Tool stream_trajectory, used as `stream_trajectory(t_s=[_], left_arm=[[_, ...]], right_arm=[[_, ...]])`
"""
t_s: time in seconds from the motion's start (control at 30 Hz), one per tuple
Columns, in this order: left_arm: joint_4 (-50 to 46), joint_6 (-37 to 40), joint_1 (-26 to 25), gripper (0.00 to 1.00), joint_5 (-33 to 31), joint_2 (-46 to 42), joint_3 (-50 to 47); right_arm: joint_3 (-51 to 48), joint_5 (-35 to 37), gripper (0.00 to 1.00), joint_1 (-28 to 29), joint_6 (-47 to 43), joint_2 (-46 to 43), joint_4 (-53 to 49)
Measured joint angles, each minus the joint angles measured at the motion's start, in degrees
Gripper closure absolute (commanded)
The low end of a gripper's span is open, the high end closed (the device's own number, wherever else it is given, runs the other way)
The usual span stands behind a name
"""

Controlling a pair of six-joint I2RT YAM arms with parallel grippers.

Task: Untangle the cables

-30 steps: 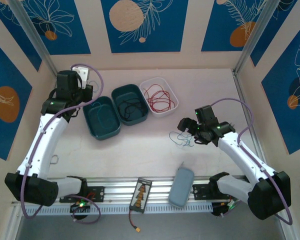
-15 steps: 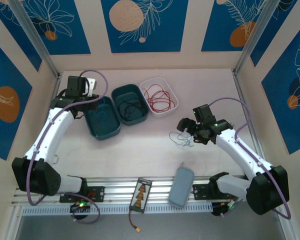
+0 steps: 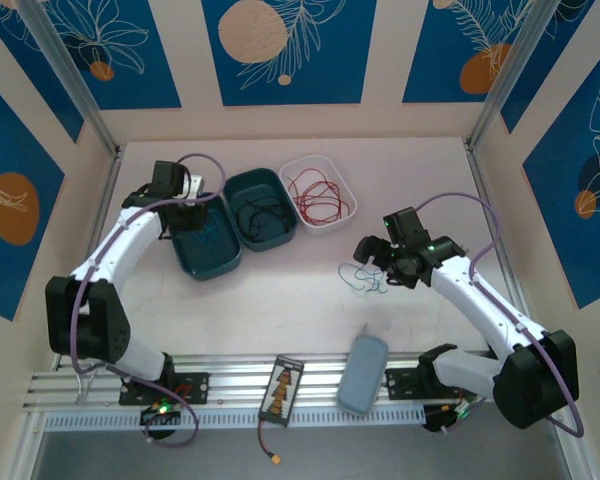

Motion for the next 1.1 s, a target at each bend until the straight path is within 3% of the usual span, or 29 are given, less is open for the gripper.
stream_trajectory(t_s=[0.17, 0.4, 0.87, 1.1], left_arm=[[0.61, -0.72, 0.02, 0.92, 0.00, 2.82, -0.17], [1.07, -2.29, 0.07, 0.70, 0.85, 3.04, -0.94], [3.26, -4.81, 0.17, 0.01, 4.04, -2.78, -1.84], [3.48, -5.14, 0.17, 0.00, 4.22, -8.44, -2.91]], right_arm=[[0.83, 1.27, 0.01, 0.90, 0.00, 0.81, -1.31], [1.51, 2.47, 0.07, 1.86, -0.52, 2.51, -2.29], [4.57, 5.57, 0.24, 4.55, -1.46, 8.74, -4.61], [4.98, 6.49, 0.32, 4.74, -1.44, 12.83, -4.76]])
